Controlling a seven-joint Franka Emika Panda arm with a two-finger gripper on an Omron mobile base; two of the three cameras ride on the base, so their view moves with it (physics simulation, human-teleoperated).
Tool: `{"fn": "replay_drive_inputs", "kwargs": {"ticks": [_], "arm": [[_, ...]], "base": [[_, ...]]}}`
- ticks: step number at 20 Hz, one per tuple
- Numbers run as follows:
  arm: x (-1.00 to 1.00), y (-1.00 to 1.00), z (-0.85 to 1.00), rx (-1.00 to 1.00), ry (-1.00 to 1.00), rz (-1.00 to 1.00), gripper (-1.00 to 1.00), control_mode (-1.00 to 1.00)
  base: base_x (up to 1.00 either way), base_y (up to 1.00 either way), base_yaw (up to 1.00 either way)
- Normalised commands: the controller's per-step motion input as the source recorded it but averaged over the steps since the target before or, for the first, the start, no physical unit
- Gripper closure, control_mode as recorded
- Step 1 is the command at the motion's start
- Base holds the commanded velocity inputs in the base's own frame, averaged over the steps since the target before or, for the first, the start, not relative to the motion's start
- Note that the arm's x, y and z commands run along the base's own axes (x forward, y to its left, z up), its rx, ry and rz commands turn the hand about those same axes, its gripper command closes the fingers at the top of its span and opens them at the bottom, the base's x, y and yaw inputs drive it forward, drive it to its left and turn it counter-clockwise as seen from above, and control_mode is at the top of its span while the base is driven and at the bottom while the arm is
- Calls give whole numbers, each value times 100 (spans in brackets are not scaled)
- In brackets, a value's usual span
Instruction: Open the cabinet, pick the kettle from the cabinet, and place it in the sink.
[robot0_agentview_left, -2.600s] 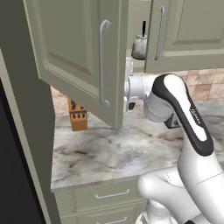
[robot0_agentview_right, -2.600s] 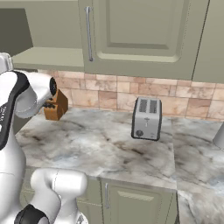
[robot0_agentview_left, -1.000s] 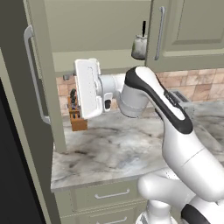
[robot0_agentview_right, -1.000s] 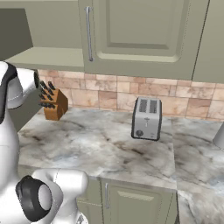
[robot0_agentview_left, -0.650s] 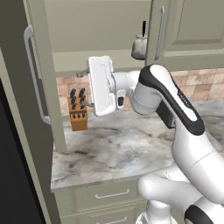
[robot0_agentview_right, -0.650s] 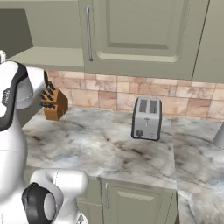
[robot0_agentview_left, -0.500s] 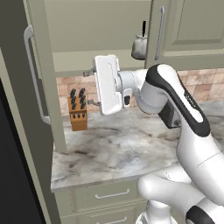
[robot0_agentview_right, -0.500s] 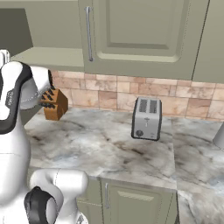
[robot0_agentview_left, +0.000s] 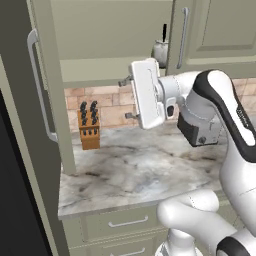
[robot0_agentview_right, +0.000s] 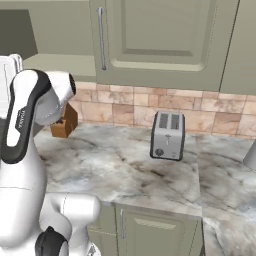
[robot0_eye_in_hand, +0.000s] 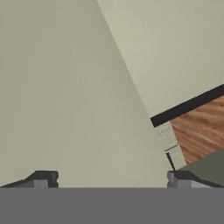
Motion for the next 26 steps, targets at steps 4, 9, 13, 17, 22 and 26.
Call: {"fn": "replay_drive_inputs", "kwargs": {"ticks": [4, 9, 13, 17, 22, 26], "arm": [[-9, -50, 7, -12, -7, -2, -100, -100], [-4, -44, 7, -16, -8, -6, -100, -100], [-2, -39, 4, -21, -13, -11, -100, -100], [-4, -36, 0, -25, -17, -16, -100, -100], [-1, -33, 1, -25, -7, -21, -100, -100], [0, -37, 3, -16, 0, -22, -100, -100]], "base": [[0, 0, 0], [0, 0, 0], [0, 0, 0], [0, 0, 0], [0, 0, 0], [0, 0, 0]]}}
